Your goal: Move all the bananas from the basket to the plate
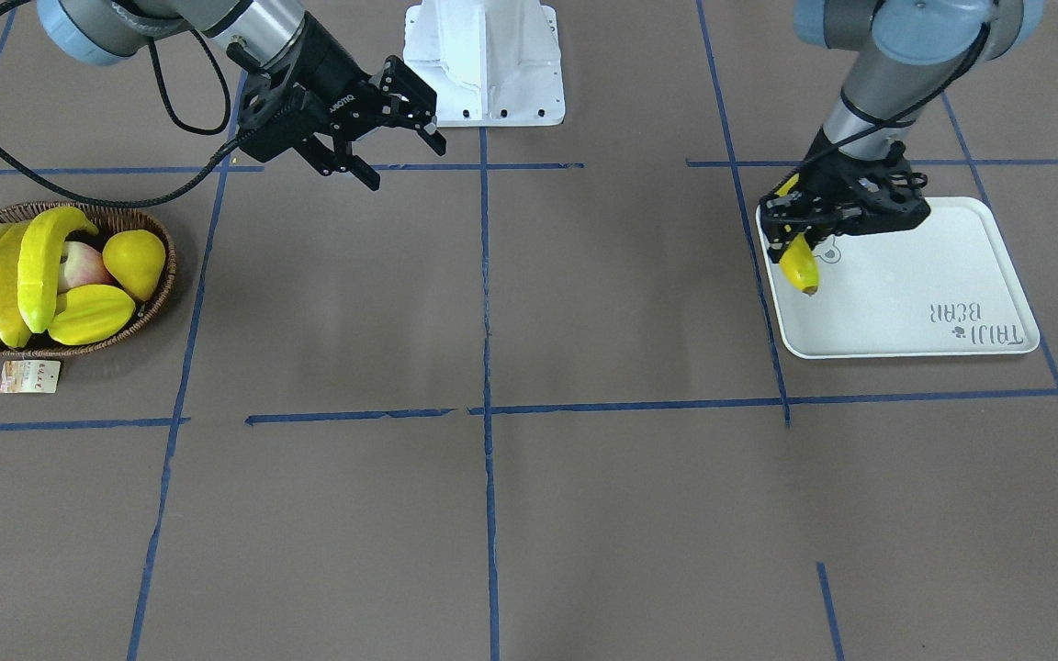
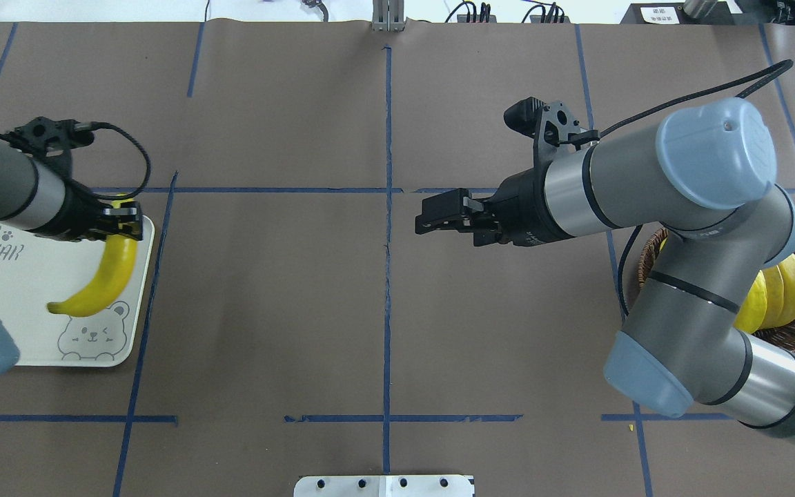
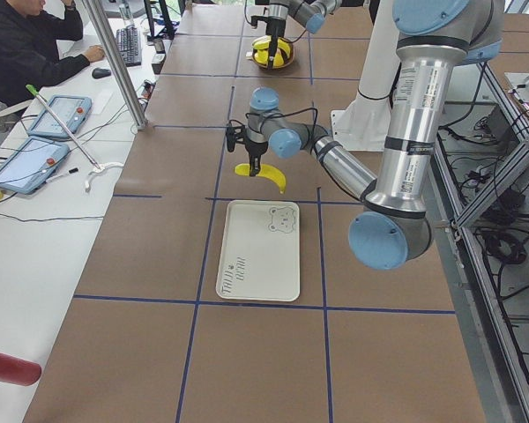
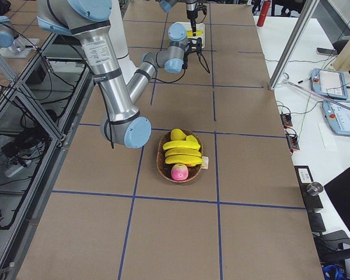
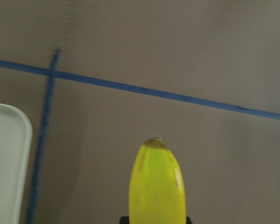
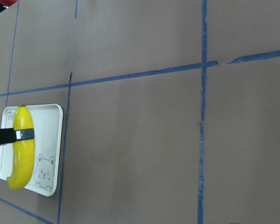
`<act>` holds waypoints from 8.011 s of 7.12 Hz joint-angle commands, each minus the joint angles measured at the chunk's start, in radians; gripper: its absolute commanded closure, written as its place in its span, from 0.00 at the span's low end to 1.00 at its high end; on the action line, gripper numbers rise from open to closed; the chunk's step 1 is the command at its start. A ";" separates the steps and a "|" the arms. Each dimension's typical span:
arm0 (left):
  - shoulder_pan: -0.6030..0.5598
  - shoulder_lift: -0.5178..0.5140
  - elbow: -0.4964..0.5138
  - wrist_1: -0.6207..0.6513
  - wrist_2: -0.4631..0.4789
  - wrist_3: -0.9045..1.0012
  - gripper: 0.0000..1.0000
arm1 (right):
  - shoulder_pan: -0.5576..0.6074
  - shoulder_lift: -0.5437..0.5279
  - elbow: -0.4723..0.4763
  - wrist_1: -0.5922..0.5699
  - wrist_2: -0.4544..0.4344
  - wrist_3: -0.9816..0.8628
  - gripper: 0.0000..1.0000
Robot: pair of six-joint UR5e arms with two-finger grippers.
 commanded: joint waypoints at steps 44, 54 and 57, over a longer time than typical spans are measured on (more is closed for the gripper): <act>0.171 -0.266 -0.076 0.181 -0.053 -0.394 0.01 | 0.263 -0.669 -0.021 0.008 0.175 -0.472 0.97; 0.187 -0.329 0.055 -0.337 -0.055 -0.549 0.01 | 0.252 -0.151 0.003 0.015 0.362 -0.209 1.00; 0.235 -0.349 0.226 -0.868 0.101 -0.745 0.01 | 0.138 -0.102 0.028 0.075 0.247 -0.088 1.00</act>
